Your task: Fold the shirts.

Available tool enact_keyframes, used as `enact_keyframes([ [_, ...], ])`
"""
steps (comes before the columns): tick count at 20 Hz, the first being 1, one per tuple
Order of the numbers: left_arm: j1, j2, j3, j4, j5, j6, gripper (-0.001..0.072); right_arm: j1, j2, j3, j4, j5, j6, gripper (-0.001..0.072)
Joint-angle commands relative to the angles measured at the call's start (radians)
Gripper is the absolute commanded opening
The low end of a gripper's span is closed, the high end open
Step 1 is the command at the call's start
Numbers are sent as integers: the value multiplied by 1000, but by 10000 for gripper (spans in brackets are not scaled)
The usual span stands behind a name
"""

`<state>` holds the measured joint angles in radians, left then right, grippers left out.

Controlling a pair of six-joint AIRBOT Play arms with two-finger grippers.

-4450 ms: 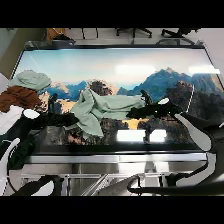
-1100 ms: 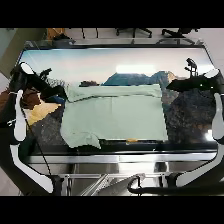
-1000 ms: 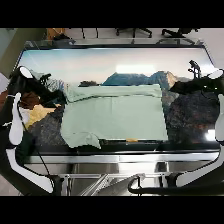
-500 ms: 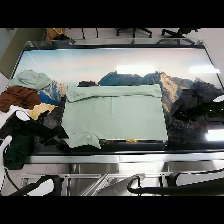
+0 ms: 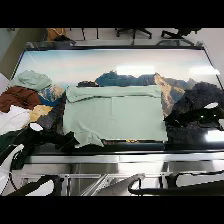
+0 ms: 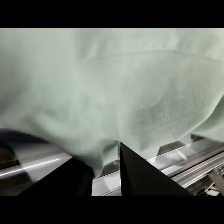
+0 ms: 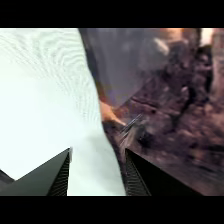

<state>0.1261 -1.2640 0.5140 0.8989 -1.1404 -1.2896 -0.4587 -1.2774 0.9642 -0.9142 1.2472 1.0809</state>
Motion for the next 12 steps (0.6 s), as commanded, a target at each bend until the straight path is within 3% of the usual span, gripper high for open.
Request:
enact_keyframes([
  [1, -39, -5, 45, -10, -58, 19, 86, 20, -7, -17, -36, 8, -11, 443],
  [2, -38, 13, 64, -8, -56, 18, 17, 20, -7, -19, -37, 20, -11, 443],
  [8, -38, 96, 144, -2, -57, 18, 17, 20, -6, -98, -83, 93, -11, 438],
  [10, -38, 84, 153, -2, -77, 18, 17, 20, -6, -130, -95, 127, -10, 341],
  [12, -38, 66, 153, -2, -90, 26, 17, 20, 0, -152, -95, 135, 0, 341],
])
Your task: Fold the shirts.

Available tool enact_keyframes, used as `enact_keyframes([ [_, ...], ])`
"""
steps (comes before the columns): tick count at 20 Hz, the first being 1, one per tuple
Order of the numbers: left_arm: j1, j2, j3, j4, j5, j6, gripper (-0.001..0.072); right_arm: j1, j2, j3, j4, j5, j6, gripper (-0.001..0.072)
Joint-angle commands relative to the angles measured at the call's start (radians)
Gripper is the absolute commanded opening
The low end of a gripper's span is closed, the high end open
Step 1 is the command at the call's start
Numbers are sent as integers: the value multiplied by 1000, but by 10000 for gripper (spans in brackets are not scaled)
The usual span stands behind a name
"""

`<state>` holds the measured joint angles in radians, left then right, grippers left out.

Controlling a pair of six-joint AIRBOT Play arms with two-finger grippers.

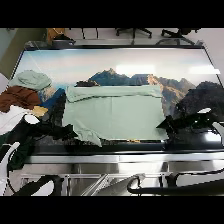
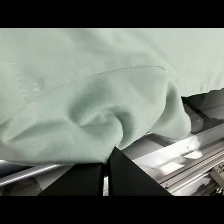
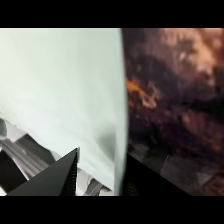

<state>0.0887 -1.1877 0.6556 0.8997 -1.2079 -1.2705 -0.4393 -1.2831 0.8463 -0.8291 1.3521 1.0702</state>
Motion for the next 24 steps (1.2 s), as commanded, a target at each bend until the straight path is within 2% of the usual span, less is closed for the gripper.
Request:
enact_keyframes([
  [1, -1, -19, 11, -2, -24, 21, 17, 1, 11, -35, -179, 36, 12, 330],
  [2, 0, -25, 12, -2, -23, 26, 17, 1, 21, -35, -174, 40, 11, 273],
  [3, 5, -26, 13, -4, -19, 25, 17, 1, 36, -35, -167, 44, 11, 84],
  [4, 14, -25, 19, -4, -25, 25, 17, 0, 61, -35, -165, 44, 13, 21],
  [6, 55, -17, 42, 0, -100, 24, 16, -2, 123, -32, -216, 45, 68, 20],
  [9, 127, 91, -12, 0, -182, -15, 15, -2, 214, -33, -401, 56, 211, 20],
  [11, 164, 205, -68, -2, -222, -28, 15, -2, 256, -33, -398, 51, 217, 20],
  [14, 157, 340, -63, -23, -227, -55, 15, -1, 281, -16, -240, 52, 174, 19],
  [17, 94, 365, 71, -34, -149, -57, 15, 0, 273, 50, -44, 5, 95, 20],
  [20, 21, 220, 272, -27, -64, -54, 15, 7, 216, 148, 141, -114, -11, 20],
  [24, -45, -91, 539, -27, 8, -35, 16, 31, 59, 276, 296, -244, -133, 21],
])
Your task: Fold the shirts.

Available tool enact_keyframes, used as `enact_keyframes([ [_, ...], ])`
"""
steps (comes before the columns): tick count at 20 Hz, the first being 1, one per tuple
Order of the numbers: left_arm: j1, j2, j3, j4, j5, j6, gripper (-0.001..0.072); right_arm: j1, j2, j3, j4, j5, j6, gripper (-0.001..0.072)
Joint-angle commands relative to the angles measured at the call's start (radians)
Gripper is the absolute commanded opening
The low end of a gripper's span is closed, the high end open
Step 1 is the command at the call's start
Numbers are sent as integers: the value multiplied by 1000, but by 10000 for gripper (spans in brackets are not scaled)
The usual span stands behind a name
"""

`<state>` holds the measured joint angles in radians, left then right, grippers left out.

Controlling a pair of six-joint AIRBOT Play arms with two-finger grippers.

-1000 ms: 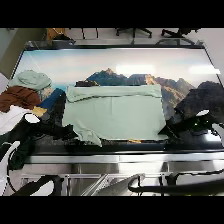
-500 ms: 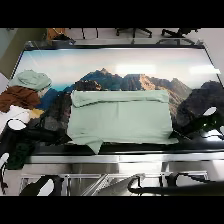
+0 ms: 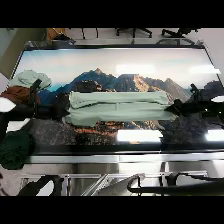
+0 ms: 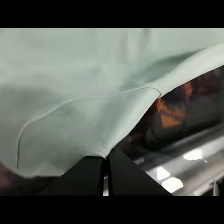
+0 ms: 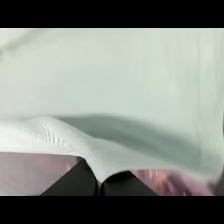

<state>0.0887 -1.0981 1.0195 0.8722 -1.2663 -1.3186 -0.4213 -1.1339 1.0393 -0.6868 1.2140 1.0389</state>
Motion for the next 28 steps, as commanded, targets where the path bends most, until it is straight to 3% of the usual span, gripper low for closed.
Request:
enact_keyframes([
  [1, -51, -262, 243, 0, 74, 13, 16, 19, -135, 113, 188, -134, -130, 21],
  [8, -56, -709, 586, -10, 159, 20, 18, 47, -402, 251, 228, -242, -254, 47],
  [9, -64, -750, 615, -10, 148, 20, 20, 47, -415, 255, 228, -246, -255, 180],
  [10, -67, -789, 649, -10, 126, 20, 46, 45, -416, 264, 226, -242, -259, 267],
  [11, -67, -823, 694, -10, 94, 19, 451, 45, -415, 287, 217, -230, -272, 267],
  [12, -67, -847, 736, -10, 64, 2, 677, 45, -409, 319, 182, -220, -277, 272],
  [14, -61, -875, 819, -9, -11, 1, 680, 45, -405, 386, 68, -236, -264, 509],
  [18, -33, -881, 952, -10, -123, -30, 679, 47, -415, 420, -21, -257, -201, 517],
  [23, -39, -880, 1007, -10, -159, -52, 679, 47, -427, 420, -62, -277, -198, 517],
  [27, -79, -881, 975, -12, -165, -52, 678, 58, -492, 420, -44, -143, -133, 502],
  [28, -93, -881, 975, -12, -173, -51, 678, 64, -502, 420, -43, -110, -133, 441],
])
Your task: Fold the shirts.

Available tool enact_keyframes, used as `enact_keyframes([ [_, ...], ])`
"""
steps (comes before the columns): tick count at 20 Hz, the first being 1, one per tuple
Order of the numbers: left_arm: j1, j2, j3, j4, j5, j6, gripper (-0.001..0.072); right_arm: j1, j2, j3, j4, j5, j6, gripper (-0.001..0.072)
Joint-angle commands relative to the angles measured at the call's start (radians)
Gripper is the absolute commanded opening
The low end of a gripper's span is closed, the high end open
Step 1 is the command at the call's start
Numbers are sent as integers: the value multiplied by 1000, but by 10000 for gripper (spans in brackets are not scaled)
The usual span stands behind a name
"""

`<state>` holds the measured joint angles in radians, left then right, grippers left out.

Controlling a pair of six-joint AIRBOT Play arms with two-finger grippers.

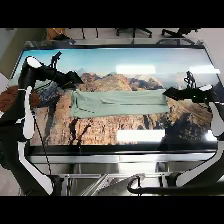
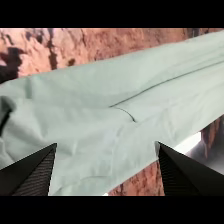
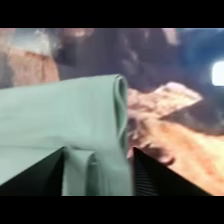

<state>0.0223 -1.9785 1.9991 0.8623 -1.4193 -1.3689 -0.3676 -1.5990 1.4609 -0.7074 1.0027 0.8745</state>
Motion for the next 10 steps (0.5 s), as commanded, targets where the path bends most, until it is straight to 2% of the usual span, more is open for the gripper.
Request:
enact_keyframes([
  [1, -48, 0, -4, -3, -22, -1, 677, 19, -47, -2, -20, 143, 32, 392],
  [2, -68, 0, -4, -2, -21, -1, 623, 26, -50, -2, -11, 176, 32, 375],
  [3, -89, 0, -4, -2, -19, -1, 413, 31, -49, -2, -10, 202, 32, 208],
  [4, -112, -1, -4, -2, -16, -1, 150, 35, -48, -1, -6, 229, 31, 65],
  [5, -135, -1, -4, -1, -5, 0, 17, 35, -48, 0, 2, 250, 32, 20],
  [7, -180, -1, -4, -1, 31, 0, 17, 31, -41, 1, 35, 278, 31, 20],
  [10, -278, -11, -4, -1, 163, 0, 17, 11, 6, 7, 93, 314, 31, 19],
])
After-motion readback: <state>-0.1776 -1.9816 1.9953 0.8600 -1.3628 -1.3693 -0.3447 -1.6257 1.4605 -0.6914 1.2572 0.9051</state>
